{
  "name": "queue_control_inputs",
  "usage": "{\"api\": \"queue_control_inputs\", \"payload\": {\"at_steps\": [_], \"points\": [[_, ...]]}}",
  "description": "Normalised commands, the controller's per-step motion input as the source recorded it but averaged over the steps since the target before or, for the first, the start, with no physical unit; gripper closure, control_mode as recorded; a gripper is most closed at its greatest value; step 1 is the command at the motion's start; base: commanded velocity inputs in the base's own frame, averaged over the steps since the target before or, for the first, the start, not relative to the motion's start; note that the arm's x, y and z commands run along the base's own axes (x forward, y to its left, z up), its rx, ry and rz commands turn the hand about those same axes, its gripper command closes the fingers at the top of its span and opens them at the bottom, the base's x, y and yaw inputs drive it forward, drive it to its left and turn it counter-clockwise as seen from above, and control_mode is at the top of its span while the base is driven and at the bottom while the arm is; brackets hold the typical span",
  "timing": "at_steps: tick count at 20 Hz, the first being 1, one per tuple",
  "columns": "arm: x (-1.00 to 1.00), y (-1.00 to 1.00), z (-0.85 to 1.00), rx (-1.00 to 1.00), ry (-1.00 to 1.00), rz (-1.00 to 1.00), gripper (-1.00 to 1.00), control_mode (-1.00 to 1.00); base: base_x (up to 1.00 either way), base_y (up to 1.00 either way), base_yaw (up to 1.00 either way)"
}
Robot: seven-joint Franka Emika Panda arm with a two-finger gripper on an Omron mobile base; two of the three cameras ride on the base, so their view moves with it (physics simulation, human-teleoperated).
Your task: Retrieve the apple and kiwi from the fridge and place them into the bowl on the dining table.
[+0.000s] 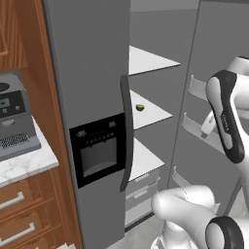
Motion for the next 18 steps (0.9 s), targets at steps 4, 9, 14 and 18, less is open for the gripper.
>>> {"api": "queue_control_inputs", "payload": {"at_steps": [4, 9, 14, 18], "points": [[0.00, 0.00, 0.00, 0.00, 0.00, 0.00, -1.00, 1.00, 0.01, -0.53, 0.02], [0.00, 0.00, 0.00, 0.00, 0.00, 0.00, -1.00, 1.00, 0.09, -0.50, 0.00], [0.00, 0.00, 0.00, 0.00, 0.00, 0.00, -1.00, 1.00, 0.28, 0.01, 0.00], [0.00, 0.00, 0.00, 0.00, 0.00, 0.00, -1.00, 1.00, 0.28, 0.29, -0.03]]}}
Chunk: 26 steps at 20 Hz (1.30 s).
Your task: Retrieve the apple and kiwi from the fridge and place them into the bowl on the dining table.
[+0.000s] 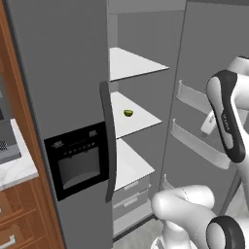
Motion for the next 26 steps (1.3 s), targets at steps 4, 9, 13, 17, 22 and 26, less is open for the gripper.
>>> {"api": "queue_control_inputs", "payload": {"at_steps": [4, 9, 13, 17, 22, 26], "points": [[0.00, 0.00, 0.00, 0.00, 0.00, 0.00, -1.00, 1.00, 0.32, 0.42, -0.05], [0.00, 0.00, 0.00, 0.00, 0.00, 0.00, -1.00, 1.00, 0.28, 0.40, -0.03], [0.06, 0.09, 0.00, 0.00, 0.00, -0.01, -1.00, -1.00, 0.21, 0.29, -0.02], [0.19, 0.30, -0.06, 0.00, 0.00, -0.02, -1.00, -1.00, 0.00, 0.00, 0.00], [0.19, 0.28, -0.18, 0.00, -0.01, -0.03, -1.00, -1.00, 0.00, 0.00, 0.00], [0.01, 0.16, -0.40, 0.00, -0.08, -0.04, -1.00, -1.00, 0.00, 0.00, 0.00]]}}
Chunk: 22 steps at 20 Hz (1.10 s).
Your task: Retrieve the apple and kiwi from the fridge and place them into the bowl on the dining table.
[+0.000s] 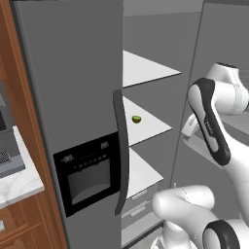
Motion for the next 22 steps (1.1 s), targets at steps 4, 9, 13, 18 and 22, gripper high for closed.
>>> {"api": "queue_control_inputs", "payload": {"at_steps": [4, 9, 13, 18, 22], "points": [[0.06, 0.03, -0.52, 0.00, -0.16, -0.09, -1.00, -1.00, 0.00, 0.00, 0.00], [0.10, 0.00, -0.34, 0.02, -0.23, -0.13, -1.00, -1.00, 0.00, 0.00, 0.00], [0.28, 0.00, -0.12, 0.07, -0.28, -0.11, -1.00, -1.00, 0.00, 0.00, 0.00], [0.47, 0.00, 0.00, 0.06, -0.11, -0.08, -1.00, -1.00, 0.00, 0.00, 0.00], [0.58, 0.00, 0.00, 0.02, -0.02, 0.00, -1.00, -1.00, 0.00, 0.00, 0.00]]}}
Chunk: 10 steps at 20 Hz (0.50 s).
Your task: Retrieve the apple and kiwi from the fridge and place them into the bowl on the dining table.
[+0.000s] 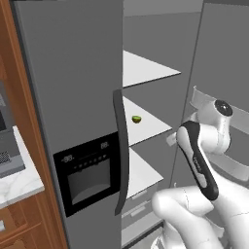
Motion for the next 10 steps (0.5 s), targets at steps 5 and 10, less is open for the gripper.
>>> {"api": "queue_control_inputs", "payload": {"at_steps": [5, 10], "points": [[0.63, 0.00, 0.00, 0.01, 0.00, 0.00, -1.00, -1.00, 0.00, 0.00, 0.00], [0.62, 0.00, 0.00, 0.01, 0.00, 0.00, -1.00, -1.00, 0.00, 0.00, 0.00]]}}
